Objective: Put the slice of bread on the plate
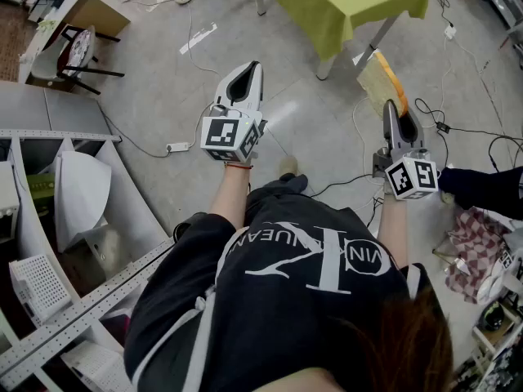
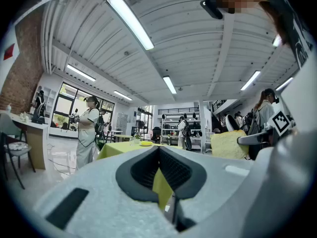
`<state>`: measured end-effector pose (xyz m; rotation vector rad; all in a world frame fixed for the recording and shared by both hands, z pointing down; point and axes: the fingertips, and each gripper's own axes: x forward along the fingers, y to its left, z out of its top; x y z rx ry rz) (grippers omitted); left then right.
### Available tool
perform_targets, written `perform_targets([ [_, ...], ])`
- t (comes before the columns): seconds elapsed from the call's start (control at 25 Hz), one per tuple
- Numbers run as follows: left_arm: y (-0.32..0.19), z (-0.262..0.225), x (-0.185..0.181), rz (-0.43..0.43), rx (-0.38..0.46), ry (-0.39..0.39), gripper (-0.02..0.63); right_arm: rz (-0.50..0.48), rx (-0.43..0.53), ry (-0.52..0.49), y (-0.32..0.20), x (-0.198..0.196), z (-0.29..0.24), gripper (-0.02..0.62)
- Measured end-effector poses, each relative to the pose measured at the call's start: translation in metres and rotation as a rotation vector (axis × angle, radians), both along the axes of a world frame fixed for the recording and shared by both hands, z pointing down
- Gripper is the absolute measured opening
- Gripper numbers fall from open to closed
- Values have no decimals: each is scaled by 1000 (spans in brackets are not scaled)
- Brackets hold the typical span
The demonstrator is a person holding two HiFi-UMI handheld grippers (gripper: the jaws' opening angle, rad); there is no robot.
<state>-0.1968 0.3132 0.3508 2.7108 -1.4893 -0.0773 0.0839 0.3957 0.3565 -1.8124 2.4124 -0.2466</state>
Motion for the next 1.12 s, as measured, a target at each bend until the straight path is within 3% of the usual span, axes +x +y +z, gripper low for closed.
perform_targets([
  [0.56, -65, 3, -30, 52, 21, 15, 9, 42, 35, -31, -53, -37, 6, 89],
  [0.8, -69, 0, -22, 80, 28, 36, 9, 53, 15, -14, -54, -29, 3, 89],
  [1.12, -90, 18, -32, 50, -29, 47, 9, 41, -25, -34, -77, -34, 11, 89],
])
